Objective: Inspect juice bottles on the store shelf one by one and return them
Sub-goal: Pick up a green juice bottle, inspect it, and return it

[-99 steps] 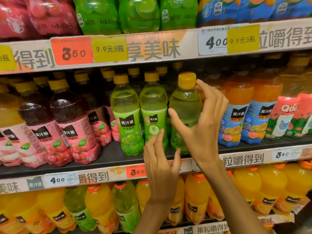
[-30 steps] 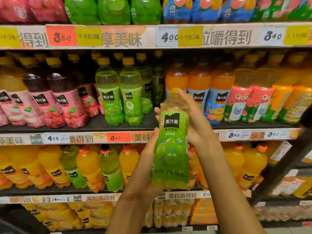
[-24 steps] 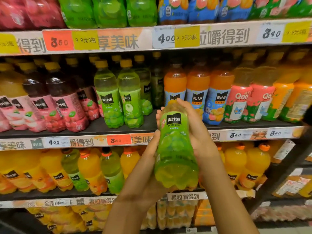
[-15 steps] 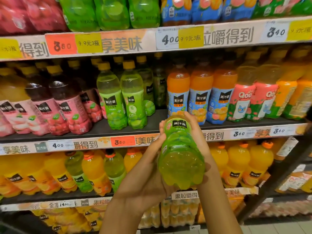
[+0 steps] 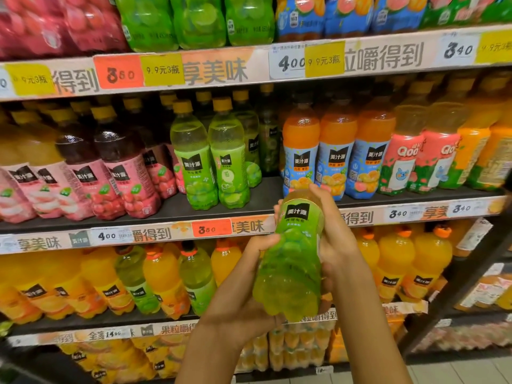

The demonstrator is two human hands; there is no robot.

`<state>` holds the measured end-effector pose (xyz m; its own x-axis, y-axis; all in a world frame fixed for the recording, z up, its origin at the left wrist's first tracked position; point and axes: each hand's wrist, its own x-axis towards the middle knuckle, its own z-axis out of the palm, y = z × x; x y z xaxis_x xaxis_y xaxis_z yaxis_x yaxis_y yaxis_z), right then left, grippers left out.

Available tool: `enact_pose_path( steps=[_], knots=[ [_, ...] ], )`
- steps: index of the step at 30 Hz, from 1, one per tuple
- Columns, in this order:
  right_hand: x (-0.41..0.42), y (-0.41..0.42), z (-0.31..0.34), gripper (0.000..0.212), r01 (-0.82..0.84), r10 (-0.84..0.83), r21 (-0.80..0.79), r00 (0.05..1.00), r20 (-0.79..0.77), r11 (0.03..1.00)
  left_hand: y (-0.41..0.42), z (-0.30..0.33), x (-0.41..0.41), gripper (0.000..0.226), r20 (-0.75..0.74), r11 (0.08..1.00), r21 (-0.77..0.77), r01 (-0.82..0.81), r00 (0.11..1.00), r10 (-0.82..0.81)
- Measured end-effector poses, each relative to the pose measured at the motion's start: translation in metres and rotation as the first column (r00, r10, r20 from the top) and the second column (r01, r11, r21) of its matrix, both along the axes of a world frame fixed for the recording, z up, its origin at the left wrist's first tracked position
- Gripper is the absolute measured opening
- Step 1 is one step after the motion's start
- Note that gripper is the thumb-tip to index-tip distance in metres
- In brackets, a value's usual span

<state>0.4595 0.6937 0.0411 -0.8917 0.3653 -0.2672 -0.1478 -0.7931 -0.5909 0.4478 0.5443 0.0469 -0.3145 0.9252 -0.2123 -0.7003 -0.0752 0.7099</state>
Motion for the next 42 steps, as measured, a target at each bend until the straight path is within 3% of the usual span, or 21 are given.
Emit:
enact_pose_path(
  steps=[2, 5, 9, 11, 12, 13, 15, 19, 22, 24, 28, 32, 34, 38, 42],
  knots=[
    [0.002, 0.003, 0.001, 0.05, 0.018, -0.018, 0.009, 0.999, -0.037, 1.0, 0.0, -0.008, -0.002, 0.044, -0.047, 0.998, -0.056, -0.01, 0.999, 0.008],
    [0.005, 0.008, 0.004, 0.051, 0.107, -0.079, 0.164, 0.983, -0.168, 0.981, 0.001, -0.006, 0.001, 0.047, -0.121, 0.998, -0.043, -0.04, 0.992, 0.035],
    [0.013, 0.006, 0.014, 0.04, 0.18, -0.065, 0.406, 0.957, -0.283, 0.896, 0.005, 0.003, -0.01, 0.054, -0.441, 0.981, -0.022, -0.192, 0.882, 0.162],
    [0.017, 0.006, 0.02, 0.037, 0.188, -0.04, 0.512, 0.957, -0.286, 0.838, 0.007, 0.002, -0.016, 0.044, -0.48, 0.989, -0.021, -0.146, 0.869, 0.118],
    [0.019, 0.004, 0.024, 0.034, 0.189, -0.029, 0.569, 0.96, -0.278, 0.801, 0.008, -0.001, -0.02, 0.077, -0.531, 0.991, -0.093, -0.102, 0.846, 0.037],
    [0.02, 0.004, 0.026, 0.03, 0.194, -0.027, 0.612, 0.962, -0.271, 0.767, 0.009, -0.005, -0.024, 0.085, -0.522, 0.984, -0.155, -0.082, 0.853, -0.011],
    [0.02, -0.001, 0.028, 0.025, 0.211, -0.047, 0.642, 0.964, -0.262, 0.737, 0.013, -0.013, -0.018, 0.051, -0.615, 0.971, -0.113, -0.21, 0.782, 0.097],
    [0.017, -0.004, 0.027, 0.028, 0.326, -0.148, 0.643, 0.937, -0.315, 0.693, 0.013, -0.029, -0.021, 0.028, -0.691, 0.966, 0.008, -0.26, 0.696, 0.193],
    [0.02, -0.004, 0.028, 0.036, 0.409, -0.146, 0.709, 0.904, -0.402, 0.574, 0.015, -0.032, -0.031, 0.051, -0.801, 0.99, -0.05, -0.132, 0.598, 0.039],
    [0.022, -0.006, 0.03, 0.04, 0.437, -0.098, 0.756, 0.887, -0.45, 0.487, 0.017, -0.038, -0.034, 0.061, -0.834, 0.984, -0.036, -0.176, 0.547, 0.067],
    [0.025, -0.005, 0.032, 0.048, 0.419, 0.085, 0.822, 0.871, -0.484, 0.386, 0.028, -0.045, -0.038, 0.061, -0.883, 0.938, 0.075, -0.338, 0.415, 0.22],
    [0.033, 0.001, 0.036, 0.057, 0.308, 0.25, 0.867, 0.871, -0.422, 0.391, 0.035, -0.043, -0.044, 0.058, -0.885, 0.88, 0.198, -0.431, 0.306, 0.35],
    [0.034, 0.004, 0.037, 0.054, 0.296, 0.29, 0.876, 0.862, -0.416, 0.38, 0.038, -0.04, -0.045, 0.067, -0.871, 0.861, 0.245, -0.446, 0.289, 0.397],
    [0.034, 0.008, 0.039, 0.045, 0.335, 0.362, 0.908, 0.838, -0.409, 0.252, 0.041, -0.041, -0.048, 0.062, -0.861, 0.858, 0.282, -0.429, 0.282, 0.424],
    [0.031, 0.011, 0.039, 0.042, 0.324, 0.375, 0.897, 0.825, -0.423, 0.3, 0.039, -0.041, -0.05, 0.06, -0.858, 0.885, 0.241, -0.398, 0.338, 0.386]
  ],
)
